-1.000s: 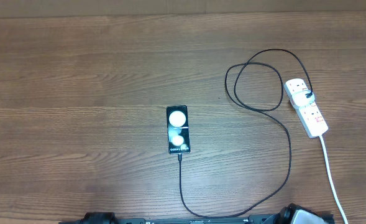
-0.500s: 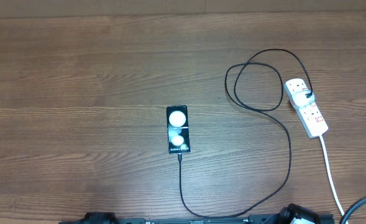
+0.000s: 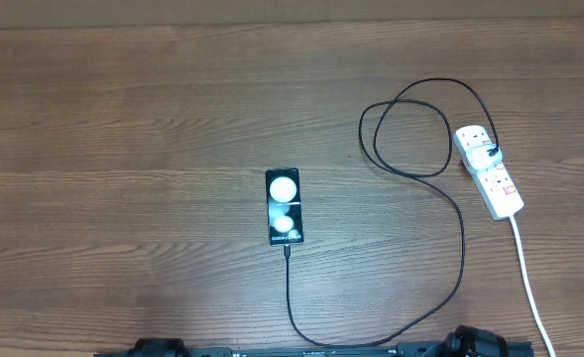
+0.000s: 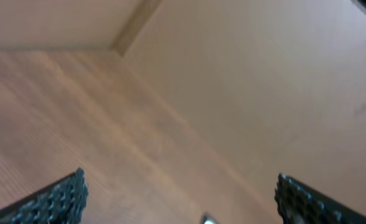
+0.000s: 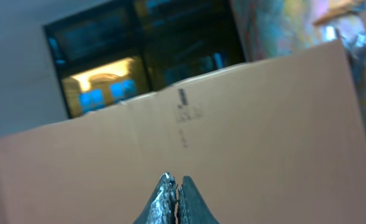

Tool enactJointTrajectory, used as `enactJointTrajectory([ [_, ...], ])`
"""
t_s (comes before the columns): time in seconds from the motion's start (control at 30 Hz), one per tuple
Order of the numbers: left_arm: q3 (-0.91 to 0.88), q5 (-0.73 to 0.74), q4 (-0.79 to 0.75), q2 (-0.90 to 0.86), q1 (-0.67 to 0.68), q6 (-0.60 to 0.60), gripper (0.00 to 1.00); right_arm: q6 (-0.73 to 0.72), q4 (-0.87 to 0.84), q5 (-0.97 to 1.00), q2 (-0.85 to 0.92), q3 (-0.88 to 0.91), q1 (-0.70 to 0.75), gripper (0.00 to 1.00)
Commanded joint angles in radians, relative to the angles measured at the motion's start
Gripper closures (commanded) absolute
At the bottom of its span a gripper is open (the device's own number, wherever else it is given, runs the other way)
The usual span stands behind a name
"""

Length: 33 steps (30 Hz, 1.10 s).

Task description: Plug charger to phone and switch on socket

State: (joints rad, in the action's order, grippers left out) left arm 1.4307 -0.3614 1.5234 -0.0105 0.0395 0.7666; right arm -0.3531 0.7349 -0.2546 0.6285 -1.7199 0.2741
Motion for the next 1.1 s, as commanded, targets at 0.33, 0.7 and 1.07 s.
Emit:
enactJointTrajectory([
  [0.33,-0.687,0.066,-0.834,0.006,0.006,-0.195,0.0,0.021,-0.021,0.01,-0.093,0.024,-0.085,0.93],
  [0.7,-1.28,0.135,-1.438,0.006,0.006,-0.217,0.0,0.022,-0.034,0.01,-0.172,0.024,-0.085,0.93],
  [1.07,-1.398,0.114,-1.476,0.006,0.006,-0.281,0.0,0.021,-0.046,0.01,-0.187,0.024,-0.082,0.88],
])
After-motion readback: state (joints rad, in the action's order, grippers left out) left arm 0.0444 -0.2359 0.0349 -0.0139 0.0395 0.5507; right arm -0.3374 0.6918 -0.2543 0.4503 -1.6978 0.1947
